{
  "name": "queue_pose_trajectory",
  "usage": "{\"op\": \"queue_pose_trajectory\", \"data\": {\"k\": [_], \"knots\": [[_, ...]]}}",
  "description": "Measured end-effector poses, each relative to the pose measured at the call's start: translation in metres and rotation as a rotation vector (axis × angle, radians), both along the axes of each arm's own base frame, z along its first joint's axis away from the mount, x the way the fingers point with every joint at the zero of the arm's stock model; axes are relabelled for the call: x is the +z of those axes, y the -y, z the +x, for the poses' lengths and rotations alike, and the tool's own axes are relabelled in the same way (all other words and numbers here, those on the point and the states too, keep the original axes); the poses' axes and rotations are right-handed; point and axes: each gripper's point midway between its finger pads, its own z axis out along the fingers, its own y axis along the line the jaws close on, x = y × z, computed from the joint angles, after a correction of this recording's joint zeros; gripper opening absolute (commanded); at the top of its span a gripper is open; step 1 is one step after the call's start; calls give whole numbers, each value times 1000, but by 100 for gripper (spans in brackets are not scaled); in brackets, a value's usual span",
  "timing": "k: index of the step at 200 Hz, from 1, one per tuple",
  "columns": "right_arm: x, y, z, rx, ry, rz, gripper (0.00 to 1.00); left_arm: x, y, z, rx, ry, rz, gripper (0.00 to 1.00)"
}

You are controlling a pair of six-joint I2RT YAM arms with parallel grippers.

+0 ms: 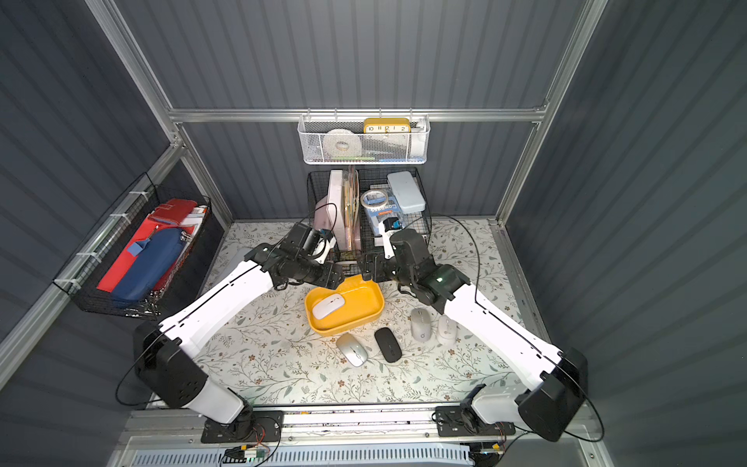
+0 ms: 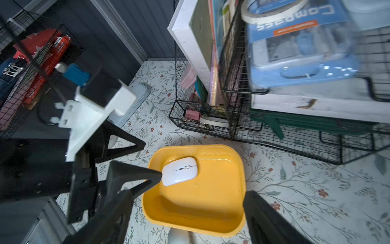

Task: Take out the mouse from the storage box
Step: Adjust the mouse in the storage box.

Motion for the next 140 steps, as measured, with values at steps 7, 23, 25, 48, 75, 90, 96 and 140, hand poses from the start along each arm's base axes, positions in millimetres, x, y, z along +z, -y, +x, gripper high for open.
{"op": "queue_pose_trajectory", "data": {"k": [7,23,25,48,75,90,96,140], "knots": [[3,6,-2,-9,5,-1,88,-2,4,8,-5,-2,11,78],[8,19,-7,-26,14,-2,89,-6,13,26,1,-6,21,73],[9,22,-8,-28,17,0,89,-9,14,28,9,-13,22,72],[12,41,-15,-53,30,10,89,-50,16,36,58,-107,71,65],[4,55,-21,-70,26,5,89,-106,11,15,132,-256,153,76],[-4,54,-24,-53,12,-1,89,-117,12,-6,142,-310,177,78],[-6,53,-25,-48,5,-2,89,-119,14,-12,143,-321,181,78],[-15,44,-37,8,5,-2,89,-126,11,-24,189,-362,200,82]]}}
